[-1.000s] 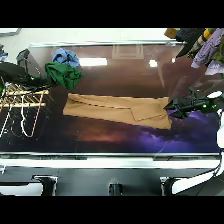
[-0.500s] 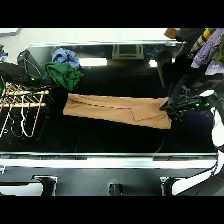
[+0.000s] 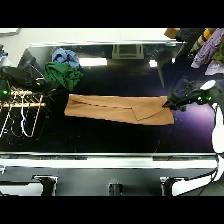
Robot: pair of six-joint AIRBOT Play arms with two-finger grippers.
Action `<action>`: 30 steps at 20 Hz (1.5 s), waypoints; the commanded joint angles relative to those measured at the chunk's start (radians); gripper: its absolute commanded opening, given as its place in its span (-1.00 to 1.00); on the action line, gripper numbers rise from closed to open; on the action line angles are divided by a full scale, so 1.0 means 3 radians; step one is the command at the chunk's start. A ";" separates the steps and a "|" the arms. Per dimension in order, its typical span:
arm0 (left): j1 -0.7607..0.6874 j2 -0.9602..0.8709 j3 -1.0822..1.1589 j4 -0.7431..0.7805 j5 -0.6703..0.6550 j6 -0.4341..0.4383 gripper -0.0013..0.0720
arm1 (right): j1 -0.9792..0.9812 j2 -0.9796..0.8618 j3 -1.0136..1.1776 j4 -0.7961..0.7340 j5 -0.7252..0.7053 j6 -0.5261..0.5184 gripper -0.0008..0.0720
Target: Fold the clothes and pants, and hang the long-sleeved shirts on hangers.
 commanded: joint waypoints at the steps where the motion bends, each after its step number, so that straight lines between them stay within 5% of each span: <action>1: -0.0226 -0.0106 -0.0354 -0.0598 -0.0326 -0.0019 -0.92 | 0.0004 0.0196 0.0379 -0.0140 0.0492 0.0290 -0.89; 4: -0.0749 -0.0324 -0.0431 -0.0694 -0.0657 -0.0140 -0.92 | 0.0005 0.0290 0.0631 -0.0192 0.0763 0.0421 -0.89; 14: -0.2177 -0.0849 -0.0392 -0.1048 -0.1832 -0.1184 -0.92 | 0.0004 0.0467 0.1181 -0.0352 0.0978 0.0697 -0.89; 21: -0.2506 -0.1453 0.0601 -0.1092 -0.1859 -0.1354 -0.93 | 0.0005 0.0465 0.1390 -0.0348 0.1091 0.0744 -0.89; 30: -0.2898 -0.2307 0.1667 -0.1108 -0.1544 -0.1963 -0.93 | 0.0005 0.0540 0.1410 -0.0238 0.1024 0.0741 -0.89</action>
